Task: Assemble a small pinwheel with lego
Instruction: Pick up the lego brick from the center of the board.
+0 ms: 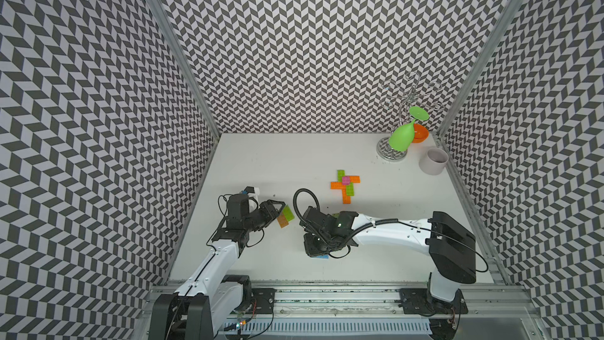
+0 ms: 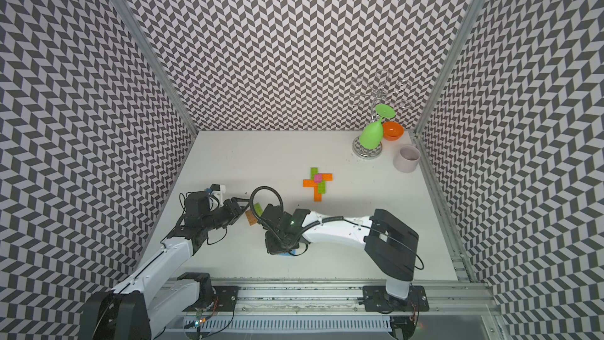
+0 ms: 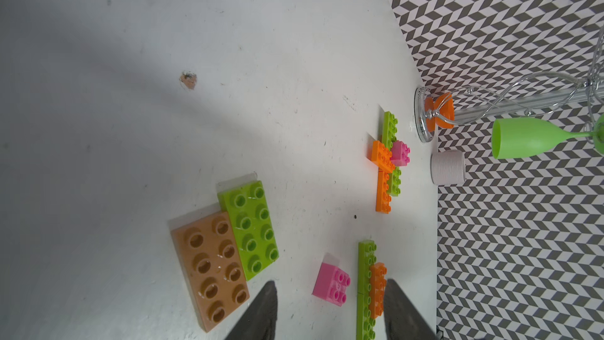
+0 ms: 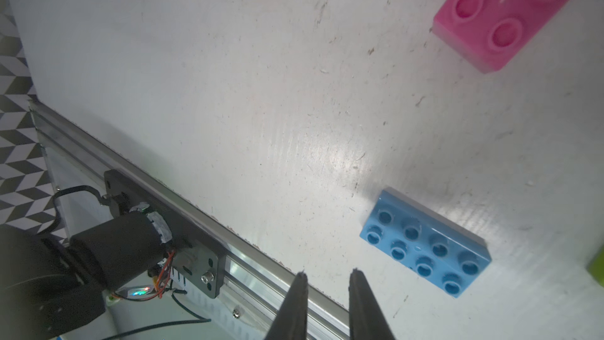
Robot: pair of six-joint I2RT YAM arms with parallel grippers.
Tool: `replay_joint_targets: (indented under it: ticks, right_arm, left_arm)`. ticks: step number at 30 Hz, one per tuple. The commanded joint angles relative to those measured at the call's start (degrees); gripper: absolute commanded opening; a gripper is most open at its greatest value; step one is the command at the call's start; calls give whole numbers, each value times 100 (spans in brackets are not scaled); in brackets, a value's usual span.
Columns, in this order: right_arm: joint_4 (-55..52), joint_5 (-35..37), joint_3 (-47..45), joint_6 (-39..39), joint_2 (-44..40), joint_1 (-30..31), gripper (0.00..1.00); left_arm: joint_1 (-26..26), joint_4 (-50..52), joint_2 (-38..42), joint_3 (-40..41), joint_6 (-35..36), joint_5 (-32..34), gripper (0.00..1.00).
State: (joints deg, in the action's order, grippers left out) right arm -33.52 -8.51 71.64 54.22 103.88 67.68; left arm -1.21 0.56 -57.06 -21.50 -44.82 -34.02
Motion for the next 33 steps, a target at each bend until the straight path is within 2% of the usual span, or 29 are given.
replay_joint_targets:
  ticks: [1,11,27,33]
  right_arm:
    - [157,191,120,615,191,85,24]
    - [-277,575,352,982,447,105,23]
    - [-714,710,557,945,944,89,24]
    - [-1228,861,771,827,1264,92,23]
  left_arm:
    - [148,-83,-18,-74,128,-363,53]
    - [191,-117,-185,-8,289,-659,53]
    - [236,-125,-279,-54,325,-746,53]
    - [253,-101,-255,-47,322,-728,52]
